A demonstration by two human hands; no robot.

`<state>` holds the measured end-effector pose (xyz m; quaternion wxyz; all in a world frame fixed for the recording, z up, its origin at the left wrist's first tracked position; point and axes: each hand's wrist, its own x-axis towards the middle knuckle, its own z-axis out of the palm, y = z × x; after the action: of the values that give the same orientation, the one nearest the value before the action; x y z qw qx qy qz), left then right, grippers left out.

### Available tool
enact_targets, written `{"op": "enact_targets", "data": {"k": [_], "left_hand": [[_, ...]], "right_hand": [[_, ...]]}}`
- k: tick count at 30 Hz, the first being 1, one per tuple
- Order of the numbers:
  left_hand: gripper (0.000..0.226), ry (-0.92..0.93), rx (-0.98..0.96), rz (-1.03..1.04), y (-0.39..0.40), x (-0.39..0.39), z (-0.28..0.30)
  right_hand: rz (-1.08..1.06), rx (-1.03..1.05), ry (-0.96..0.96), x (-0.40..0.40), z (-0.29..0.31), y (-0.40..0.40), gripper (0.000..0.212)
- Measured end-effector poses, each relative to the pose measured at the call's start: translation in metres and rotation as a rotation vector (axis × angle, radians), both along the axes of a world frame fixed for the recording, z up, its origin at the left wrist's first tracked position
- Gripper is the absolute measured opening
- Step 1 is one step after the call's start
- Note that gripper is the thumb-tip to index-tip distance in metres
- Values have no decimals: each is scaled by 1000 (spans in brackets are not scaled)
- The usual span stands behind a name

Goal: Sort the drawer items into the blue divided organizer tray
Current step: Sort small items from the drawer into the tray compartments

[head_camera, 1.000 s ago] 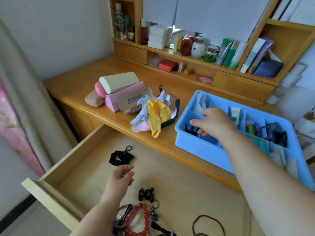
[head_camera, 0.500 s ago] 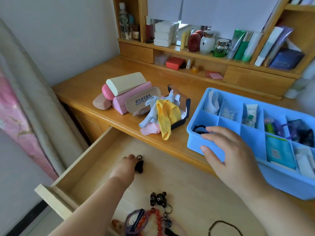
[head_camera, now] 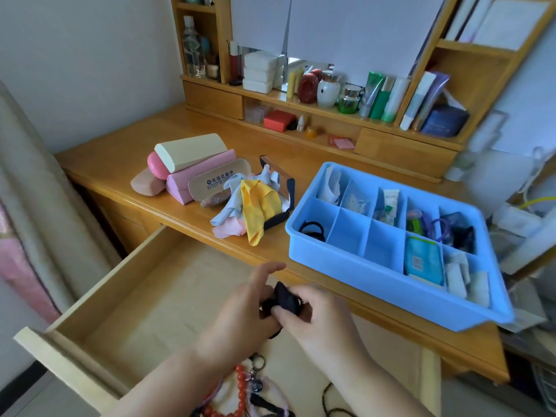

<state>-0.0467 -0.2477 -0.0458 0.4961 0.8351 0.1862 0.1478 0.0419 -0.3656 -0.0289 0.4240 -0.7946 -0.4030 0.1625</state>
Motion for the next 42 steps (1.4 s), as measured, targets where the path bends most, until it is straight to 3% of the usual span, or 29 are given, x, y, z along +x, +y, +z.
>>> {"op": "enact_targets", "data": {"k": [2,5,8,9,12,15,18,21,25,27,29,31,33,35,39,42], "left_hand": [[70,-72,14,10,-8,3,4],[68,-192,-319,53,0,1,7],[48,-174,-334,239,16,-7,-8],[44,-138,-320,295,21,-12,-17],[42,-1,-327,405,31,-32,-48],[39,88,-313,457,38,-48,-70],[34,164,-210,460,44,-58,-85],[27,280,32,408,49,-63,-95],[48,473,269,61,42,-56,-108],[52,529,341,-95,35,-46,-114],[49,574,393,-123,34,-36,-119],[44,586,399,-48,38,-29,-124],[43,559,325,91,46,-29,-126],[48,506,223,225,53,-33,-126],[50,432,252,296,63,-48,-116],[41,471,273,327,71,-62,-104]], "right_hand": [[-39,36,-73,6,5,-1,10],[-139,158,-16,27,31,4,20],[-293,372,121,72,63,21,27],[-319,356,147,87,71,30,26],[-290,31,148,119,73,61,21],[-223,-431,-159,128,56,87,21],[-195,-553,-345,128,46,94,39],[-250,-269,-330,123,43,75,44],[-189,246,-595,81,37,24,13],[-57,275,-669,50,21,0,7],[96,100,-578,23,-8,-20,5],[176,-193,-361,2,-43,-35,7],[190,-419,-170,-12,-76,-45,12],[194,-497,-82,-25,-102,-48,17],[200,-590,-137,-47,-130,-37,27],[248,-729,-265,-53,-133,-26,21]]}}
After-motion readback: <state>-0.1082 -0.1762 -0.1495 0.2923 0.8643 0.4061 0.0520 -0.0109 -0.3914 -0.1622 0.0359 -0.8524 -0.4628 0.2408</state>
